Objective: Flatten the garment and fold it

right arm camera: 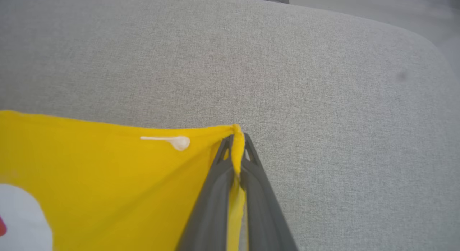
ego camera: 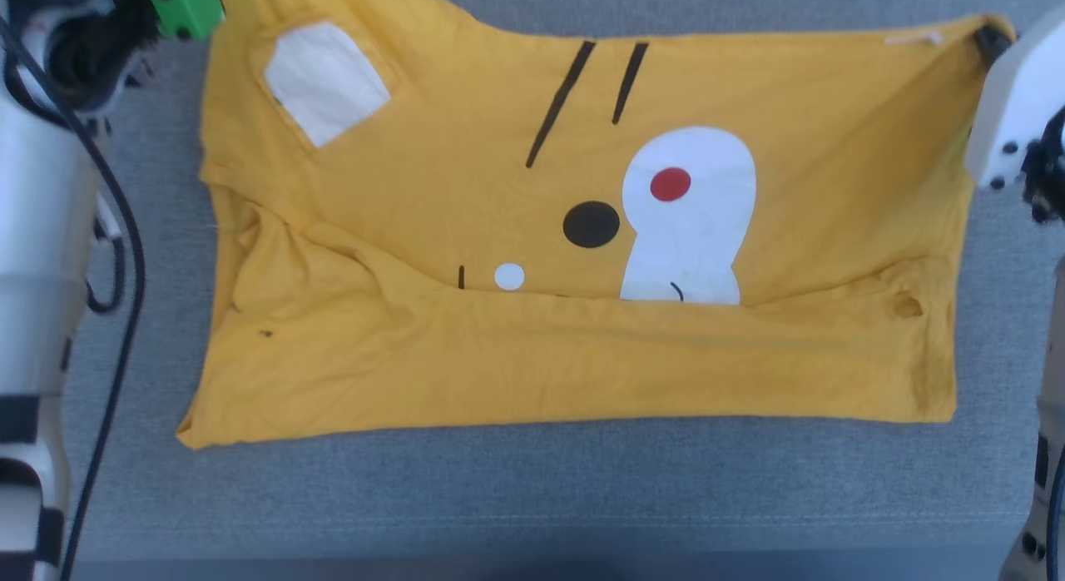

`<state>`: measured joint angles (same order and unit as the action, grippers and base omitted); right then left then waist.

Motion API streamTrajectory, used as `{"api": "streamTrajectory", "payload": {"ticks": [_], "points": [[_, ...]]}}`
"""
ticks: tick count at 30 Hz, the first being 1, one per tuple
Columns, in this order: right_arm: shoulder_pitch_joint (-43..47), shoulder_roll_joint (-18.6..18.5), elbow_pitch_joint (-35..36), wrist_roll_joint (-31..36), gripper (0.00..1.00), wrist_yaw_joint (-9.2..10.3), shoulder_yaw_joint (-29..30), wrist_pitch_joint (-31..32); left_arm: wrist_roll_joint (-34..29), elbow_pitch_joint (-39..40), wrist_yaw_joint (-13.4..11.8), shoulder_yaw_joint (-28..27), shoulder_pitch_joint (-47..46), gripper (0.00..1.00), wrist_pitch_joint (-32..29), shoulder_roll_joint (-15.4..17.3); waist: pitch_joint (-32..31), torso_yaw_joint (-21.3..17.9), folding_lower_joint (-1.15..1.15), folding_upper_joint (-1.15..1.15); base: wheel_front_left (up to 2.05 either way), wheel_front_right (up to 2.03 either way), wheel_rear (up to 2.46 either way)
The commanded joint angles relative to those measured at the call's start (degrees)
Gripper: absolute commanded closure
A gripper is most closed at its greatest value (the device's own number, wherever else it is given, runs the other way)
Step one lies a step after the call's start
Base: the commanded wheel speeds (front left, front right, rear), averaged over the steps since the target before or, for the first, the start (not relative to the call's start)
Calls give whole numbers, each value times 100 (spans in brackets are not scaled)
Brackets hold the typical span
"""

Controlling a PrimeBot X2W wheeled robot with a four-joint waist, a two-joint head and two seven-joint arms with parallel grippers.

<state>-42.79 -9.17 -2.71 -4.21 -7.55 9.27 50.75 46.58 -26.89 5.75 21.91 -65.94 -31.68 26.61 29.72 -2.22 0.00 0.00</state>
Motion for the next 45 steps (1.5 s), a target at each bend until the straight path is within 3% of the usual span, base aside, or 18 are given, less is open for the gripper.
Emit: {"api": "streamTrajectory", "payload": {"ticks": [1, 9, 21, 25, 32, 36, 38, 39, 45], "points": [[215, -47, -30, -45, 100, 6, 24, -71, 105, 83, 37, -10, 242, 100, 72, 11, -581, 194, 0, 0, 0, 0, 0], [1275, -23, -100, -364, 100, 6, 129, -282, 424, 544, -32, -25, 1630, 100, 278, 19, -1234, 368, 0, 0, 0, 0, 0], [2282, 135, -198, -432, 100, 6, 465, -527, 849, 1632, -702, -555, 3680, 100, 735, 271, -1508, 423, 0, 0, 0, 0, 0], [2452, 197, -308, -435, 100, 6, 452, -581, 1025, 1862, -904, -661, 4272, 100, 806, 210, -1516, 409, 0, 0, 0, 0, 0], [2725, 360, -745, -332, 100, 6, 326, -709, 1175, 1558, -1213, -691, 5064, 100, 858, 91, -1501, 345, 0, 0, 0, 0, 0], [2783, 404, -958, -277, 100, 6, 360, -782, 1177, 1239, -1262, -657, 5101, 100, 883, 15, -1603, 336, 0, 0, 0, 0, 0], [2800, 421, -1020, -287, 52, 6, 373, -850, 1158, 1109, -1289, -635, 5103, 38, 889, -3, -1699, 318, 0, 0, 0, 0, 0], [2824, 424, -1035, -308, 0, 6, 381, -875, 1134, 1049, -1303, -623, 5108, 0, 894, 10, -1764, 305, 0, 0, 0, 0, 0], [3116, 307, -760, -637, 0, 6, 419, -853, 1016, 939, -1450, -608, 5128, 0, 844, 165, -2151, 258, 0, 0, 0, 0, 0]]}}
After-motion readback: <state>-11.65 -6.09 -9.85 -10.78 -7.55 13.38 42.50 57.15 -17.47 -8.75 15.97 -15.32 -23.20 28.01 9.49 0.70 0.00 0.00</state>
